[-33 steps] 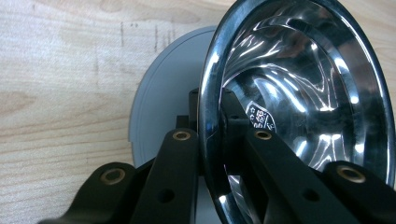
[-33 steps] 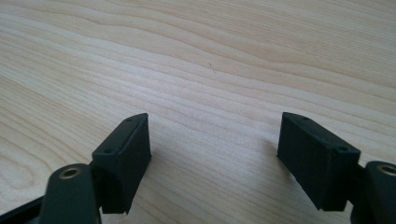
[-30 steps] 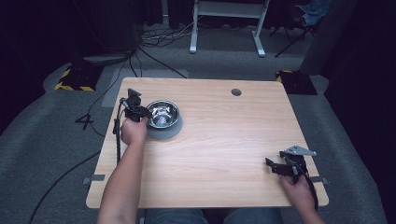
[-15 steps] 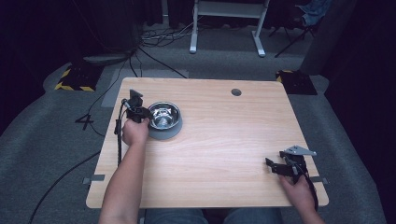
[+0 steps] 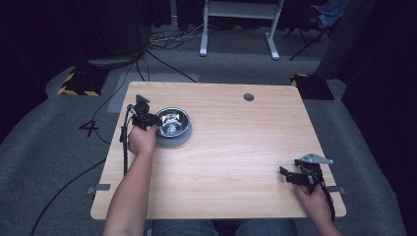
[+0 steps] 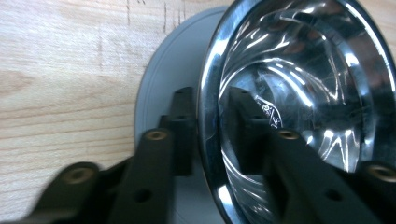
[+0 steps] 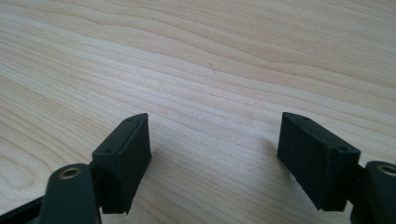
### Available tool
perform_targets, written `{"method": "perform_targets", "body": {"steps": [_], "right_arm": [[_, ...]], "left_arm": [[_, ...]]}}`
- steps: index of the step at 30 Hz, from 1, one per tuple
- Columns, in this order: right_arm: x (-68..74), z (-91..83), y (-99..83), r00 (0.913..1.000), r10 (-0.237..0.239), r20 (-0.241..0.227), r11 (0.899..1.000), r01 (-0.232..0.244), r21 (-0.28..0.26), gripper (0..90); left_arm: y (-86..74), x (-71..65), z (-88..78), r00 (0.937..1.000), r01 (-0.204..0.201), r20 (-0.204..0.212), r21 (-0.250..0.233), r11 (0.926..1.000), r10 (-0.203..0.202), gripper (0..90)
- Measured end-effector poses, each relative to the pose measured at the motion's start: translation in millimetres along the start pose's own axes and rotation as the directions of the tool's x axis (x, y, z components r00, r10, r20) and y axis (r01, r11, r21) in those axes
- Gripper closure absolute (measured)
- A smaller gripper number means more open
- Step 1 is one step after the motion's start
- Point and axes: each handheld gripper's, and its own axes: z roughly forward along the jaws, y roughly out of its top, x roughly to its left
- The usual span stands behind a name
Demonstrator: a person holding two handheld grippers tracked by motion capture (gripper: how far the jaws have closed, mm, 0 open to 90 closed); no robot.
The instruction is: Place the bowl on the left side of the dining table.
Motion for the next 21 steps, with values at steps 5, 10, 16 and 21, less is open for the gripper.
{"method": "perform_targets", "body": {"steps": [5,10,16,21], "right_arm": [[0.1,0.0,0.1,1.0000,0.002,-0.001,1.000,-0.002,0.000,25.7],[0.3,0.2,0.0,1.0000,0.003,0.001,1.000,-0.003,-0.002,25.7],[0.4,0.2,0.0,1.0000,0.003,0.000,1.000,-0.003,-0.002,25.7],[0.5,0.1,0.0,1.0000,0.001,0.002,1.000,-0.001,-0.001,25.7]], "left_arm": [[-0.9,-0.4,-10.7,0.9990,-0.031,-0.034,-0.033,0.9990,0.030,56.8],[-7.8,-6.2,-27.5,0.9945,-0.095,-0.054,-0.092,0.9913,0.090,54.7],[-21.3,-11.4,-49.4,0.9900,-0.140,-0.033,-0.154,0.9781,0.137,54.7],[-32.6,-21.3,-63.8,0.9819,-0.187,0.000,-0.145,0.9716,0.189,53.5]]}}
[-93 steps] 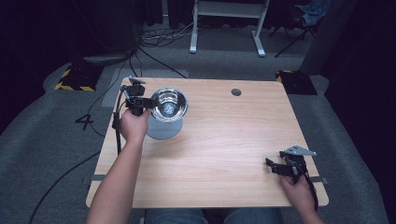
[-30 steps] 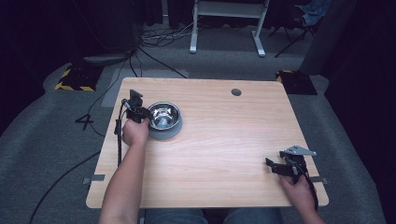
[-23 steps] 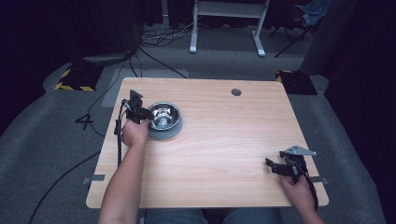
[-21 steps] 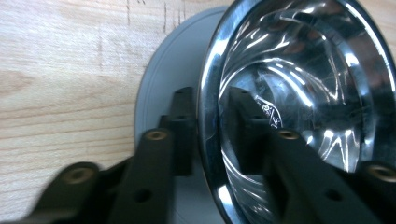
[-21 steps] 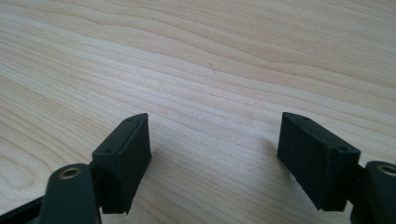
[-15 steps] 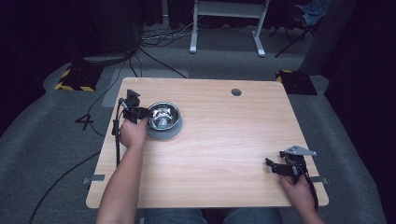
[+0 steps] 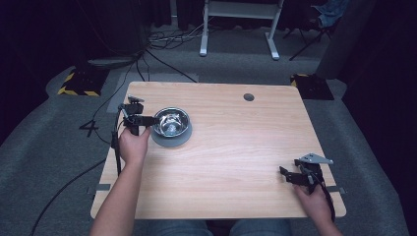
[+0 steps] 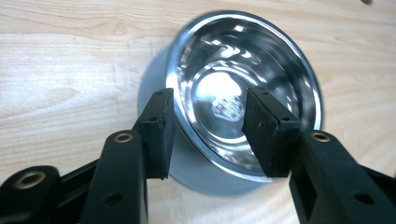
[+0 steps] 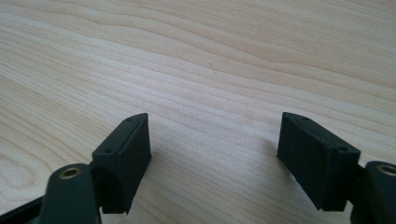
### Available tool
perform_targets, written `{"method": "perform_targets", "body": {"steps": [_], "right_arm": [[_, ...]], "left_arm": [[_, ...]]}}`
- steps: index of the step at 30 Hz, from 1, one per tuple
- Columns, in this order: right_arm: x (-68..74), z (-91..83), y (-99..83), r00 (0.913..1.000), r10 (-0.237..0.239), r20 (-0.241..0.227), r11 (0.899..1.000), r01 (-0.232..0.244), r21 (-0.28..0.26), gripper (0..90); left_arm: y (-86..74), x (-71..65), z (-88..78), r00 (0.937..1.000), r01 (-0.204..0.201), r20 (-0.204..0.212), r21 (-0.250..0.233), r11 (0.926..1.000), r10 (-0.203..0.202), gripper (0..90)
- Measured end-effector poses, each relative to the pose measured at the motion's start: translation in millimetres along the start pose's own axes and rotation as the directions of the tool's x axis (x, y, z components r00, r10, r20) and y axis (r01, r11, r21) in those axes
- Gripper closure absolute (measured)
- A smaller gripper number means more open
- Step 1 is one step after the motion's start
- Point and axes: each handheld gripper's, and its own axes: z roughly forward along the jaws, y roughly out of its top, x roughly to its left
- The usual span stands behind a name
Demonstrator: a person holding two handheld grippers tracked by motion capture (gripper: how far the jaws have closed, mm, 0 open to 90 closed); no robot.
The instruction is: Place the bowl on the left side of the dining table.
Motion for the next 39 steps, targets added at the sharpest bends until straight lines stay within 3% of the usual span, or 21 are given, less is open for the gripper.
{"method": "perform_targets", "body": {"steps": [4,7,10,14,19,25,39], "right_arm": [[0.0,0.0,0.0,1.0000,0.000,0.000,1.000,0.000,0.000,25.8],[0.0,0.1,0.0,1.0000,0.001,-0.001,1.000,-0.001,-0.001,25.8],[0.0,0.1,0.0,1.0000,0.001,-0.001,1.000,-0.001,-0.001,25.8],[-0.1,0.1,0.0,1.0000,0.000,-0.003,1.000,0.000,-0.001,26.3],[-0.1,-0.2,0.0,1.0000,-0.003,-0.005,1.000,0.003,-0.002,27.0],[-0.2,-0.1,0.0,1.0000,-0.003,-0.005,1.000,0.003,-0.002,27.1],[0.2,-0.1,0.2,0.9999,-0.007,-0.012,1.000,0.007,-0.003,28.5]], "left_arm": [[-6.7,-9.8,-11.9,0.9975,-0.047,0.053,0.004,0.9989,0.047,53.5],[-12.5,-18.2,-20.2,0.9931,-0.094,0.071,-0.001,0.9956,0.094,53.5],[-18.7,-22.6,-29.6,0.9893,-0.096,0.110,-0.009,0.9954,0.096,53.6],[-27.9,-27.1,-41.6,0.9814,-0.135,0.136,-0.013,0.9908,0.135,53.3],[-39.7,-28.1,-52.5,0.9712,-0.154,0.183,-0.008,0.9881,0.153,52.4],[-57.6,-25.0,-66.7,0.9653,-0.186,0.179,-0.039,0.9817,0.190,51.9],[-90.1,-20.3,-91.2,0.9441,-0.271,0.178,-0.062,0.9607,0.277,48.6]]}}
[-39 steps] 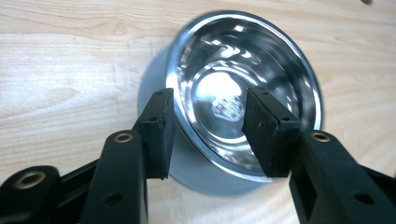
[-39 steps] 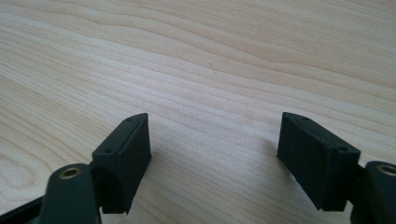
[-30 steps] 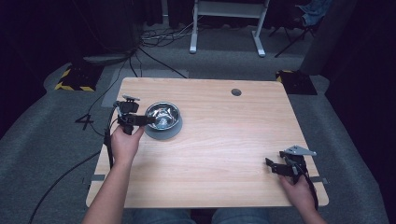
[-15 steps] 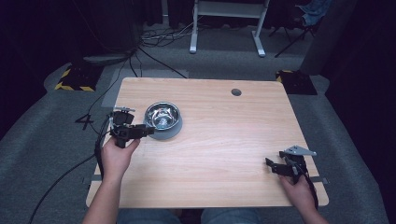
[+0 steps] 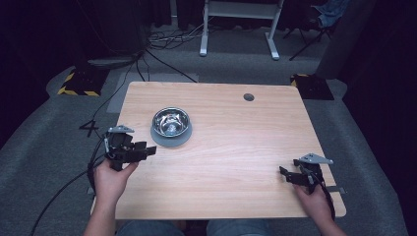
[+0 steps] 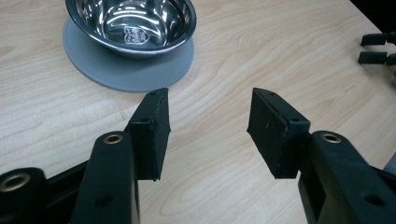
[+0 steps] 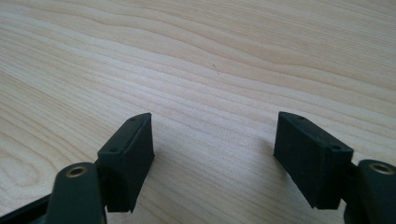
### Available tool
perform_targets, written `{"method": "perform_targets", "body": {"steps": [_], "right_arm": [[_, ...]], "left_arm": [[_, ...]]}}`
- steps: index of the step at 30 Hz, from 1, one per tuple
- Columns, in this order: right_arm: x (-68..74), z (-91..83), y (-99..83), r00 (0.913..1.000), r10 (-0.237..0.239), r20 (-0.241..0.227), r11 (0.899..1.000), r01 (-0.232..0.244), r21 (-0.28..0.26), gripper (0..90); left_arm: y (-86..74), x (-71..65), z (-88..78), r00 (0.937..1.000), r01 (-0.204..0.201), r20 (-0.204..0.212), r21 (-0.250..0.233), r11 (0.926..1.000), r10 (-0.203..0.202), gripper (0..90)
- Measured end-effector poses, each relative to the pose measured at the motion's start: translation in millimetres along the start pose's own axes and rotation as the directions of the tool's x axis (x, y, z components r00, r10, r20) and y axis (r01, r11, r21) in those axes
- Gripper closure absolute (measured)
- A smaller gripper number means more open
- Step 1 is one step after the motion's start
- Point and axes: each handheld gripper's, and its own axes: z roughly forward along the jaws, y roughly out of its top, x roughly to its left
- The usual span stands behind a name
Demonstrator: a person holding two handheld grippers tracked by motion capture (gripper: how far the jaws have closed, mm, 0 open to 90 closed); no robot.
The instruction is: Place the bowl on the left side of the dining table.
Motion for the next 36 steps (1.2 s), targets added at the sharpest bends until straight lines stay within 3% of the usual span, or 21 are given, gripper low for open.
{"method": "perform_targets", "body": {"steps": [5,12,18,22,27,36], "right_arm": [[-0.2,-0.2,-0.1,1.0000,-0.008,0.003,1.000,0.008,0.001,29.2],[-0.1,-0.2,-0.1,1.0000,-0.008,0.003,1.000,0.008,0.001,29.2],[0.1,-0.3,-0.1,1.0000,-0.007,0.000,1.000,0.007,0.001,29.5],[0.1,-0.3,-0.1,1.0000,-0.008,0.000,1.000,0.008,0.001,29.5],[0.1,-0.3,-0.1,1.0000,-0.008,0.000,1.000,0.008,0.001,29.5],[0.1,-0.3,-0.1,1.0000,-0.007,0.000,1.000,0.007,0.001,29.5]], "left_arm": [[-9.4,-4.8,-6.2,1.0000,-0.002,0.006,0.023,0.9997,0.002,47.9],[-22.5,-22.1,-13.7,0.9996,-0.028,0.010,0.023,0.9993,0.028,47.4],[-34.7,-35.3,-21.1,0.9975,-0.070,0.007,0.016,0.9974,0.070,47.4],[-44.4,-38.1,-28.2,0.9981,-0.061,0.013,0.001,0.9982,0.061,47.2],[-56.8,-40.8,-31.5,0.9981,-0.061,0.011,0.017,0.9980,0.060,47.3],[-72.2,-39.2,-26.5,0.9983,-0.059,0.009,0.050,0.9970,0.058,47.1]]}}
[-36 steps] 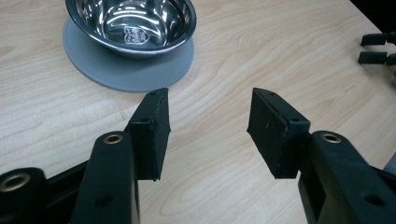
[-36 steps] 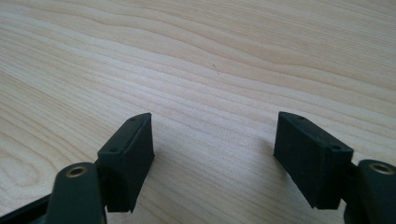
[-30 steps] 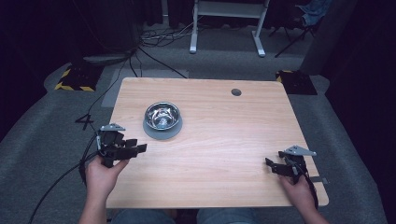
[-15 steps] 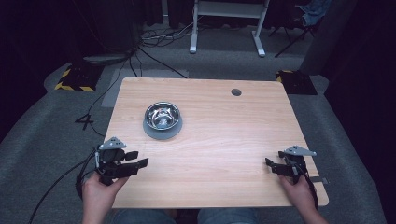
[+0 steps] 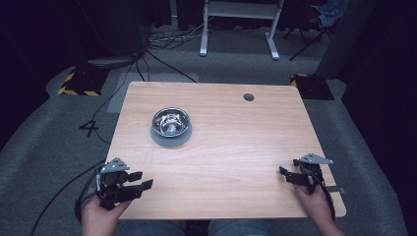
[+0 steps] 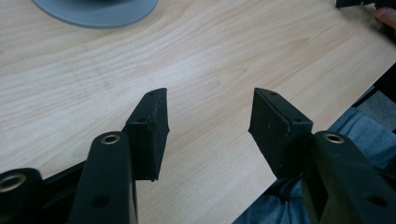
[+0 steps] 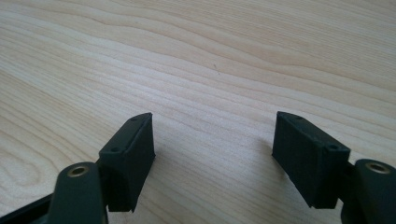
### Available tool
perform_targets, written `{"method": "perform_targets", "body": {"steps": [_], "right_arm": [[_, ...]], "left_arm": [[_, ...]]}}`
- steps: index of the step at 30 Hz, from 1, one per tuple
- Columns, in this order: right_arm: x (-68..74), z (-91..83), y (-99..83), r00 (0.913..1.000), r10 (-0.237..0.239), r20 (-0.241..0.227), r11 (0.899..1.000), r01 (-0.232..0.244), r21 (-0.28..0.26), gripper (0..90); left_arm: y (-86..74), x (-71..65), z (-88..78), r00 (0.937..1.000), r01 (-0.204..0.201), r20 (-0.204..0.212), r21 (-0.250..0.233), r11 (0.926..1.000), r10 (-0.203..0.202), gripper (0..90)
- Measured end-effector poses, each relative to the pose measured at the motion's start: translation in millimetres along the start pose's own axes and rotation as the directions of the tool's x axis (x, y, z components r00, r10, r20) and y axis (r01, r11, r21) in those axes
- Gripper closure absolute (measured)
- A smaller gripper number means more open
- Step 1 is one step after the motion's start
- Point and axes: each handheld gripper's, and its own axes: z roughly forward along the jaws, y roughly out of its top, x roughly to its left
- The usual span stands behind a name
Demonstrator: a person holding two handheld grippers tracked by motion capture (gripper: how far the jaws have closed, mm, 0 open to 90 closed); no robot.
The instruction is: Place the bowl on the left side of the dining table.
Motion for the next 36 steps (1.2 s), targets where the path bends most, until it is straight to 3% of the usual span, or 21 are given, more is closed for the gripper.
{"method": "perform_targets", "body": {"steps": [8,15,27,33,36], "right_arm": [[0.0,0.0,0.0,1.0000,0.000,0.000,1.000,0.000,0.000,29.5],[0.0,0.0,0.0,1.0000,0.000,0.000,1.000,0.000,0.000,29.5],[-0.1,0.0,0.0,1.0000,-0.001,0.002,1.000,0.001,0.000,29.6],[-0.1,0.0,0.0,1.0000,-0.001,0.002,1.000,0.001,0.000,29.5],[-0.1,0.0,0.0,1.0000,0.000,0.001,1.000,0.000,0.000,29.5]], "left_arm": [[-10.0,6.2,21.0,0.9996,0.008,-0.027,0.085,0.9963,-0.006,47.3],[-13.5,10.2,41.2,0.9991,0.007,-0.042,0.187,0.9823,0.001,48.3],[-20.6,13.7,66.1,0.9968,0.048,-0.074,0.255,0.9658,-0.030,46.8],[-21.2,12.1,71.1,0.9960,0.035,-0.088,0.231,0.9722,-0.015,46.9],[-23.6,11.7,73.6,0.9959,0.009,-0.090,0.193,0.9812,0.008,46.2]]}}
